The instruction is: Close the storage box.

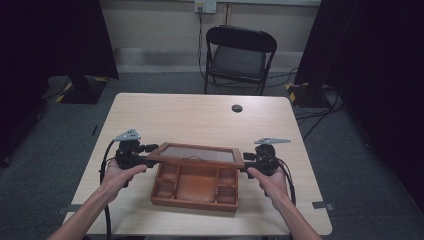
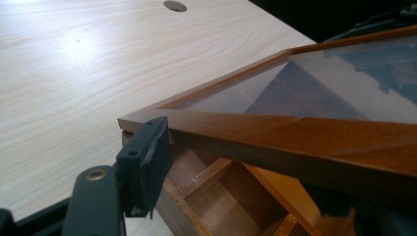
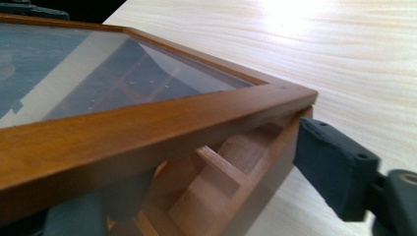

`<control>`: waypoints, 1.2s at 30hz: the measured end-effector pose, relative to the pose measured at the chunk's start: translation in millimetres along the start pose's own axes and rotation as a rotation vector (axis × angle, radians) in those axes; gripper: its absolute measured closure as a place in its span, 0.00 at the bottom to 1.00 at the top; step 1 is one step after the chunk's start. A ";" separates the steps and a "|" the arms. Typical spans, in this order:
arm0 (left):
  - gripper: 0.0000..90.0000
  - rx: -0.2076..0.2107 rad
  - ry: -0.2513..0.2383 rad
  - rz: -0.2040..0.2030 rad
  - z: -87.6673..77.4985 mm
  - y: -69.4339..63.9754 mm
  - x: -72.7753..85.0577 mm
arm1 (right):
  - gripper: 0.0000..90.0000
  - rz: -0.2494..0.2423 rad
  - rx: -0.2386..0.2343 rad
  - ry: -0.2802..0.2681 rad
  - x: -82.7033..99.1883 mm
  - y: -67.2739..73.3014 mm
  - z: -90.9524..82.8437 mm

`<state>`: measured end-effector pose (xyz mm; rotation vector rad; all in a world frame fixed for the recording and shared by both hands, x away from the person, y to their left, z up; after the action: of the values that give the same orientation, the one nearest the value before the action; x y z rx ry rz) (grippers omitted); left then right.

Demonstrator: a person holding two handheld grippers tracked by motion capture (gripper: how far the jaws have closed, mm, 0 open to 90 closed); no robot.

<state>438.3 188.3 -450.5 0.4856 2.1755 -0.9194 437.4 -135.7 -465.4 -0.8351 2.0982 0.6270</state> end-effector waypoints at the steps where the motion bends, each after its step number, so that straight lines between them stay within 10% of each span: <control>1: 0.35 0.005 -0.004 -0.008 0.7 -0.1 -0.1 | 0.29 0.001 0.002 0.003 0.9 -0.9 -0.8; 25: 0.34 0.007 0.002 -0.024 0.7 0.2 4.3 | 0.35 -0.002 0.064 -0.036 -9.6 -28.6 -43.2; 36: 0.32 0.003 0.024 -0.010 0.5 -1.4 13.0 | 0.50 -0.128 -0.165 -0.093 -71.9 25.1 -40.3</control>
<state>428.9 187.7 -459.7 0.4901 2.2000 -0.9270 434.4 -120.5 -380.6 -1.0044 1.9116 0.7620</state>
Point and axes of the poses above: each handheld gripper's, and its own axes: z roughly forward along the jaws, x roughly out of its underside, y roughly to its left, the point moved 7 cm from there along z, roughly forward along the jaws, and after that the axes turned 15 degrees about -z, right-handed, at the moved point
